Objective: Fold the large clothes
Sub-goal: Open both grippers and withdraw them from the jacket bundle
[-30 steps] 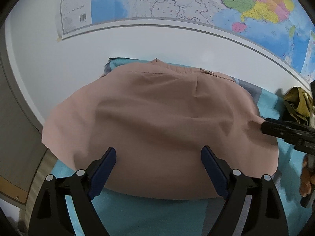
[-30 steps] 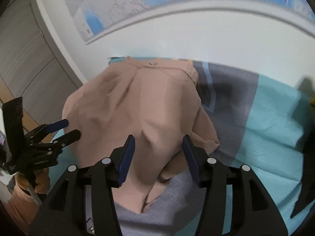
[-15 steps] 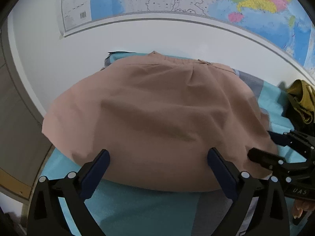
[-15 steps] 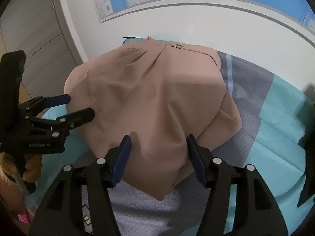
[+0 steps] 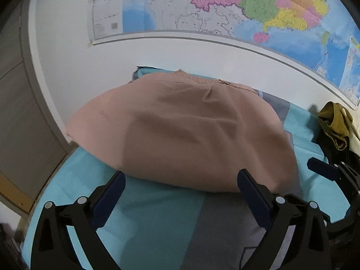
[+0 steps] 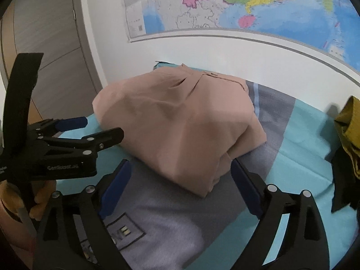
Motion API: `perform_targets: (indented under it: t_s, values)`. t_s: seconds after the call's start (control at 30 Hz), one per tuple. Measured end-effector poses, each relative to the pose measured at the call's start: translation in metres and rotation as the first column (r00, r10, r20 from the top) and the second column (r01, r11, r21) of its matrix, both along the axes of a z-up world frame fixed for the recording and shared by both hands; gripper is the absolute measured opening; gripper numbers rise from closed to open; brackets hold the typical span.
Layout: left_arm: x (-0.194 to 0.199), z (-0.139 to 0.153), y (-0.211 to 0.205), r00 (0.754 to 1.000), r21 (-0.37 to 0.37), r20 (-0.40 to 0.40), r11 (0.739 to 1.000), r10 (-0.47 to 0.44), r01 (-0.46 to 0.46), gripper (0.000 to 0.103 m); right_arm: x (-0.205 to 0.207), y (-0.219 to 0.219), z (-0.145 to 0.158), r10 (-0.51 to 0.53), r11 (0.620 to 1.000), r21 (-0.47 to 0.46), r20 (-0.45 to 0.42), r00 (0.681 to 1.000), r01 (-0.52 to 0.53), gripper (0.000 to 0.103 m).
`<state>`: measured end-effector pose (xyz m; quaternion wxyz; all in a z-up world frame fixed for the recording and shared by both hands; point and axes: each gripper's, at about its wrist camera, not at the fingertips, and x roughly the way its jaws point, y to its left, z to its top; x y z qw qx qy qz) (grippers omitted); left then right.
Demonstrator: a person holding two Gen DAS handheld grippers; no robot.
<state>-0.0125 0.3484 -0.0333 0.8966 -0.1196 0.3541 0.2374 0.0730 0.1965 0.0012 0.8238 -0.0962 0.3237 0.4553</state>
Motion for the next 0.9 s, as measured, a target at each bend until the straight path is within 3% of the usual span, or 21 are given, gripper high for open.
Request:
perform_targets:
  t_s: [0.2, 0.9]
  values:
    - [-0.015, 0.003, -0.015, 0.999, -0.023, 0.004, 0.999, 0.038, -0.038, 0.096, -0.017, -0.02, 0.006, -0.013, 0.999, 0.042, 0.001, 1.0, 0.013, 0.097]
    - [-0.049, 0.01, -0.055, 0.996, 0.035, -0.009, 0.995, 0.09, -0.09, 0.096, -0.05, -0.056, 0.006, -0.018, 0.998, 0.057, -0.033, 0.999, 0.02, 0.097]
